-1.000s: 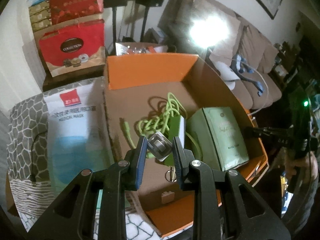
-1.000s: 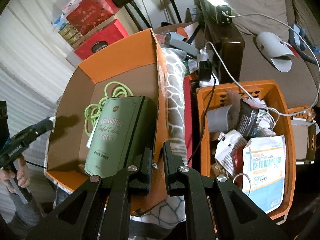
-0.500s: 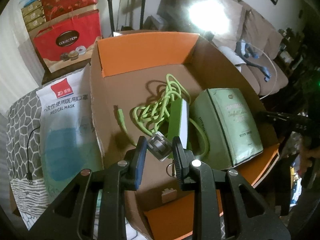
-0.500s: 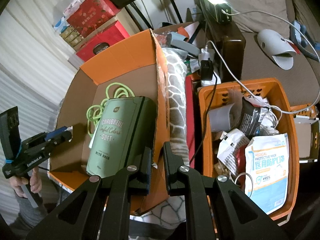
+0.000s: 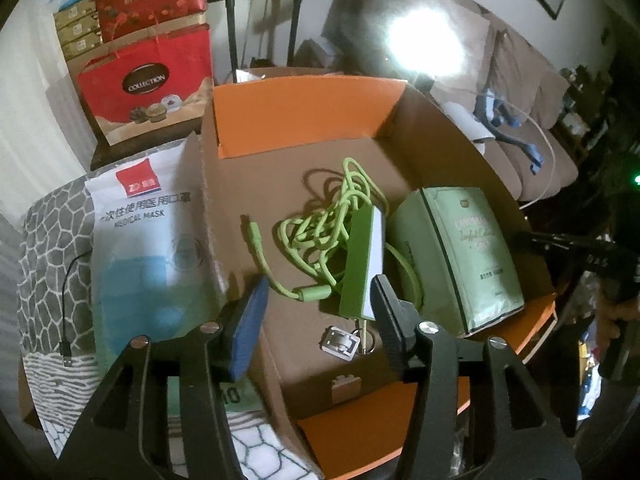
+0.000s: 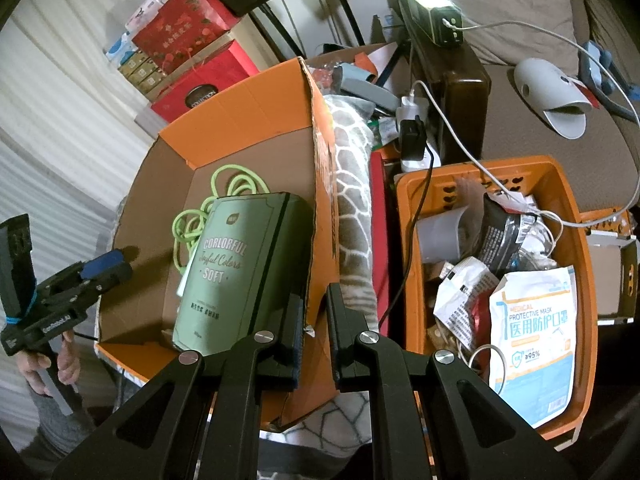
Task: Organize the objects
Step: 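Lower the clip into the box and open the left gripper, then withdraw the left gripper and move it to the black cable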
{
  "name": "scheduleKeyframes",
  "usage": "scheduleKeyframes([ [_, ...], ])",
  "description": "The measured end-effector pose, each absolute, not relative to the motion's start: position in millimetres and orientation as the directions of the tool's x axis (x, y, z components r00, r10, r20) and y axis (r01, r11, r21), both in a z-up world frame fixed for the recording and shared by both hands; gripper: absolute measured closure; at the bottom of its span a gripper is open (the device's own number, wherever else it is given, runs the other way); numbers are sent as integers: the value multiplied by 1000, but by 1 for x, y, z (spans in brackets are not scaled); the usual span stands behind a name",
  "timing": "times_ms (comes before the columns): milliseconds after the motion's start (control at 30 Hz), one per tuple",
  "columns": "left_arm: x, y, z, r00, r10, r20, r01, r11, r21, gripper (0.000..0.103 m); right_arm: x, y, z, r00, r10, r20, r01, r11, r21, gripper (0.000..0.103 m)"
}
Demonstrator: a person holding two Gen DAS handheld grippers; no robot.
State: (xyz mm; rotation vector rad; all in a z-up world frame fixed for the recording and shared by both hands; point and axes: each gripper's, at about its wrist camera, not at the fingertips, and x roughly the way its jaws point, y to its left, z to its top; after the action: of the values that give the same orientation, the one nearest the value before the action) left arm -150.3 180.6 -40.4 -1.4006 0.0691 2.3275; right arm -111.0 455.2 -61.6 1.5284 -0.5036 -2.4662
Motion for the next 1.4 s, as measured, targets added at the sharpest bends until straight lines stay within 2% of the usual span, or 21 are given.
scheduleKeyframes([
  [33,-151,178,-39,-409,329,-851,-372,-912,-174,42,-111,455,-62,-447,-340,-827,-12,-923,385,93],
  [233,-149,167,-29,-410,369,-834,-369,-903,-219,39,-111,455,-62,-447,-339,-828,-12,-923,384,93],
  [267,-147,166,-27,-416,371,-830,-370,-903,-219,34,-111,456,-62,-447,-339,-828,-13,-923,385,93],
  [300,-145,164,-23,-438,362,-823,-362,-909,-207,20,-111,455,-62,-447,-339,-828,-13,-923,385,93],
  [333,-143,162,-19,-459,362,-811,-359,-911,-204,14,-111,456,-62,-447,-340,-827,-13,-923,386,93],
  [767,-143,118,5,-553,318,-770,-288,-940,-182,13,-111,457,-62,-448,-339,-827,-14,-922,386,93],
  [900,-144,102,6,-569,291,-769,-251,-952,-175,5,-111,457,-63,-447,-339,-828,-14,-923,385,93],
  [1400,-149,49,-10,-593,186,-783,-149,-981,-121,1,-109,456,-64,-446,-336,-830,-20,-923,384,93],
])
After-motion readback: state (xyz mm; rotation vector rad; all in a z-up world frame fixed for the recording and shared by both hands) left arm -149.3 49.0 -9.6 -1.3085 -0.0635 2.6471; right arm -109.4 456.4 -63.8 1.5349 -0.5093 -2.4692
